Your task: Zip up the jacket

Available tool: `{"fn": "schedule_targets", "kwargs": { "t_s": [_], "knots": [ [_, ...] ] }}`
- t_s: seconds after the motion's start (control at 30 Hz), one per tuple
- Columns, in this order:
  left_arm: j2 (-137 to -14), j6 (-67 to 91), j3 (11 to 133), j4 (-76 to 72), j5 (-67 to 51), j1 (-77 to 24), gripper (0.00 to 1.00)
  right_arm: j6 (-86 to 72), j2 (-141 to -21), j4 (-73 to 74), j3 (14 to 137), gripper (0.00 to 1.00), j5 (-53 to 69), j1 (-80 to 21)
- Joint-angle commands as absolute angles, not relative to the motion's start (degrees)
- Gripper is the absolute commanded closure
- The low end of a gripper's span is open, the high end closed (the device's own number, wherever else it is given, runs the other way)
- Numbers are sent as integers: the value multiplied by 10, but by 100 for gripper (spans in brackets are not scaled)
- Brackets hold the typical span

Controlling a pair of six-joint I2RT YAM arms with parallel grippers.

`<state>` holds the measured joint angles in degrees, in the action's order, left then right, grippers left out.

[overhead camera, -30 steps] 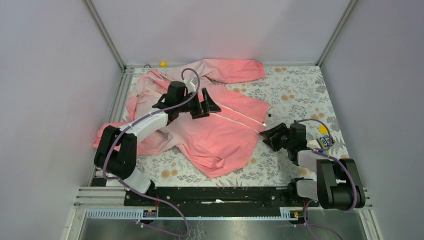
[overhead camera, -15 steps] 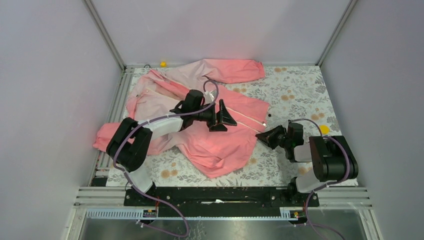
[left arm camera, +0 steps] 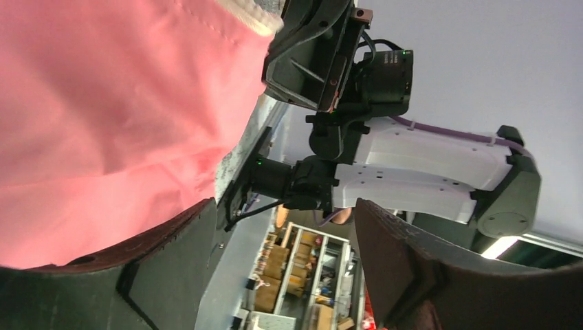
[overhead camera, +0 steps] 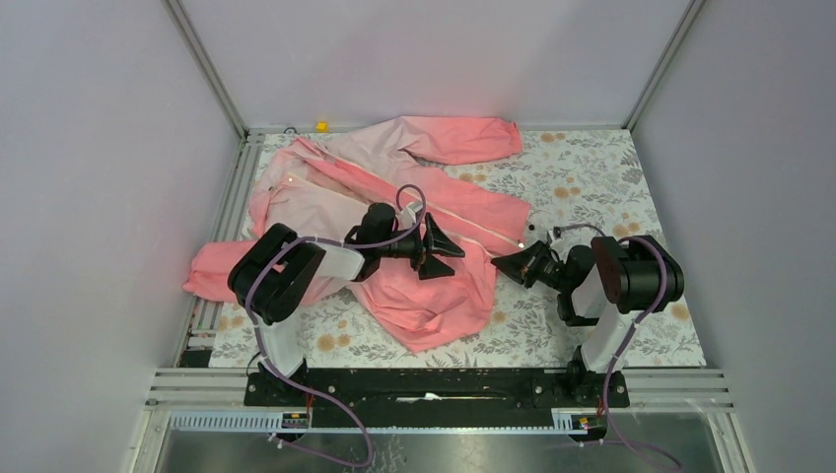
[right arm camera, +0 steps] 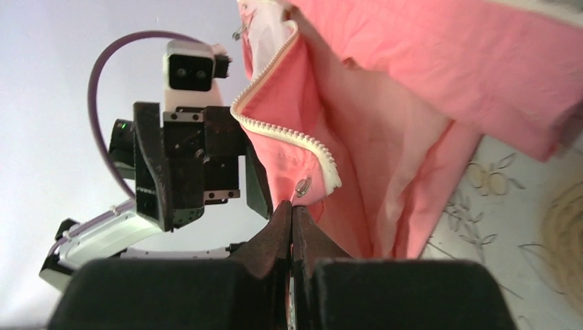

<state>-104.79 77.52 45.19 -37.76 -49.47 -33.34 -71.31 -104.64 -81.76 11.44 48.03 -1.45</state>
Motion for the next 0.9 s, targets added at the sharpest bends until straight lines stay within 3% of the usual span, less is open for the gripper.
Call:
{"fn": "schedule_targets", "kwargs": {
  "t_s": [0.0, 0.2, 0.4, 0.63, 0.87],
  "knots": [
    [-1041, 867, 436, -504, -478, -349, 28, -718, -1033, -959, 100, 100, 517, -29],
    [-988, 911, 366, -476, -342, -403, 24, -704, -992, -947, 88, 100, 511, -32],
    [-1001, 957, 325, -582, -184, -464, 24, -708, -994, -956, 83, 100, 516, -32],
    [-1100, 1005, 336, -709, -115, -483, 26, -707, -975, -955, 68, 100, 514, -33],
    [-1133, 1004, 356, -747, -72, -490, 36, -704, -969, -956, 58, 100, 514, -39]
  ]
}}
